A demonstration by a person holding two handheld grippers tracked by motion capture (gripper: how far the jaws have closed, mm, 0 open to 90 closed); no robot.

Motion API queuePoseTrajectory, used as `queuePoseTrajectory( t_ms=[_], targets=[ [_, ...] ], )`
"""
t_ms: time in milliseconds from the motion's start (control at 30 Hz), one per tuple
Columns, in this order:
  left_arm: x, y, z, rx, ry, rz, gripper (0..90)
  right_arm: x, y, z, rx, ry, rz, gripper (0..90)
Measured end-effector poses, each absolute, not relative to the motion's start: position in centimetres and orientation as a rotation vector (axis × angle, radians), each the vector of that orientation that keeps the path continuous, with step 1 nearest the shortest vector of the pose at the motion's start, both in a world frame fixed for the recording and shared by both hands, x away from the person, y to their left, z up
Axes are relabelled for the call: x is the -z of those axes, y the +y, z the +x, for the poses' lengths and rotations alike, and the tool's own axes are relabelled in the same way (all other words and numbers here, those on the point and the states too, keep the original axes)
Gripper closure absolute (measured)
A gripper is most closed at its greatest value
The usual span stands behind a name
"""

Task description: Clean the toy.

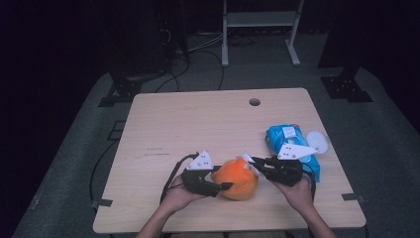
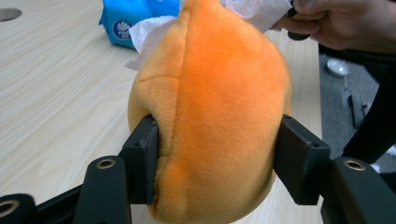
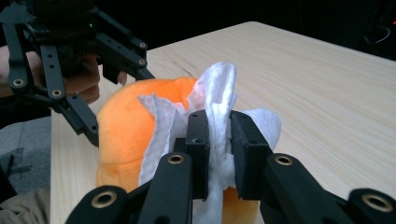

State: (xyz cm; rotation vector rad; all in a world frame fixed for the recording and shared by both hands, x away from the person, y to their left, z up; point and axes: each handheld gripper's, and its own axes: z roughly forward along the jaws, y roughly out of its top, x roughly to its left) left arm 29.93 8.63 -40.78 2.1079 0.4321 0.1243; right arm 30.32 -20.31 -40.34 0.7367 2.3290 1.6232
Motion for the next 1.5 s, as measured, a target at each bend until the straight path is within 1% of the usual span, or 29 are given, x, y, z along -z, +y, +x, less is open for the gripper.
queuePoseTrajectory(
  t_ms=[67, 233, 333, 500, 633, 700, 733, 767, 833, 867, 933, 1067, 1167, 1233, 1333, 1367, 1400, 1433, 1467, 1500],
  targets=[
    [40.8, 8.8, 30.0, -0.117, 0.448, 2.106, 41.6, 40.0, -20.0, 30.0, -1.61, 2.315, 0.713, 77.5],
    [40.6, 8.7, 30.0, -0.12, 0.462, 2.103, 42.2, 39.0, -18.7, 28.6, -1.711, 2.307, 0.591, 77.4],
    [40.5, 8.8, 29.9, -0.115, 0.448, 2.104, 42.9, 38.9, -17.9, 28.3, -1.668, 2.323, 0.529, 77.5],
    [40.5, 8.9, 30.0, -0.096, 0.437, 2.088, 42.4, 39.3, -19.5, 29.5, -1.677, 2.295, 0.645, 77.5],
    [40.9, 8.8, 30.5, -0.096, 0.486, 2.058, 20.6, 39.7, -19.6, 29.6, -1.619, 2.312, 0.673, 77.5],
    [41.4, 8.8, 31.0, -0.062, 0.534, 2.048, 12.0, 39.8, -19.7, 29.8, -1.636, 2.315, 0.685, 77.5],
    [41.6, 8.8, 31.1, -0.044, 0.537, 2.046, 12.2, 39.9, -19.8, 29.9, -1.64, 2.312, 0.695, 77.5],
    [41.9, 8.8, 31.1, -0.021, 0.527, 2.036, 15.4, 39.9, -19.9, 29.9, -1.64, 2.31, 0.701, 77.5],
    [41.7, 8.7, 30.7, -0.054, 0.511, 2.027, 28.9, 39.7, -19.7, 29.7, -1.64, 2.3, 0.683, 77.5],
    [41.6, 8.6, 30.6, -0.066, 0.507, 2.028, 33.5, 39.6, -19.6, 29.5, -1.644, 2.297, 0.665, 77.5],
    [41.3, 8.3, 30.3, -0.089, 0.484, 2.033, 39.3, 39.3, -19.0, 29.0, -1.705, 2.306, 0.613, 77.5],
    [41.1, 7.8, 29.4, -0.129, 0.424, 2.053, 43.1, 39.0, -17.2, 28.1, -1.664, 2.336, 0.509, 77.6],
    [41.2, 7.5, 29.0, -0.147, 0.375, 2.073, 43.0, 38.6, -18.0, 28.5, -1.652, 2.292, 0.554, 77.7],
    [41.2, 7.3, 28.9, -0.147, 0.361, 2.075, 40.0, 38.7, -19.0, 28.9, -1.65, 2.278, 0.609, 77.7],
    [41.5, 7.1, 29.3, -0.101, 0.377, 2.053, 24.1, 39.1, -19.7, 29.2, -1.609, 2.28, 0.65, 77.7],
    [41.7, 7.0, 29.5, -0.102, 0.395, 2.065, 17.9, 39.2, -19.9, 29.2, -1.59, 2.279, 0.652, 77.7],
    [42.0, 7.0, 29.7, -0.093, 0.421, 2.079, 13.7, 39.3, -20.0, 29.2, -1.597, 2.28, 0.657, 77.7],
    [42.4, 6.9, 29.9, -0.052, 0.433, 2.069, 13.7, 39.2, -20.1, 29.3, -1.618, 2.286, 0.656, 77.7],
    [42.6, 7.0, 30.0, -0.038, 0.432, 2.056, 16.1, 39.2, -20.0, 29.2, -1.626, 2.291, 0.647, 77.7],
    [42.6, 6.9, 29.9, -0.053, 0.429, 2.053, 19.4, 39.2, -19.7, 29.0, -1.63, 2.298, 0.633, 77.6]
  ],
)
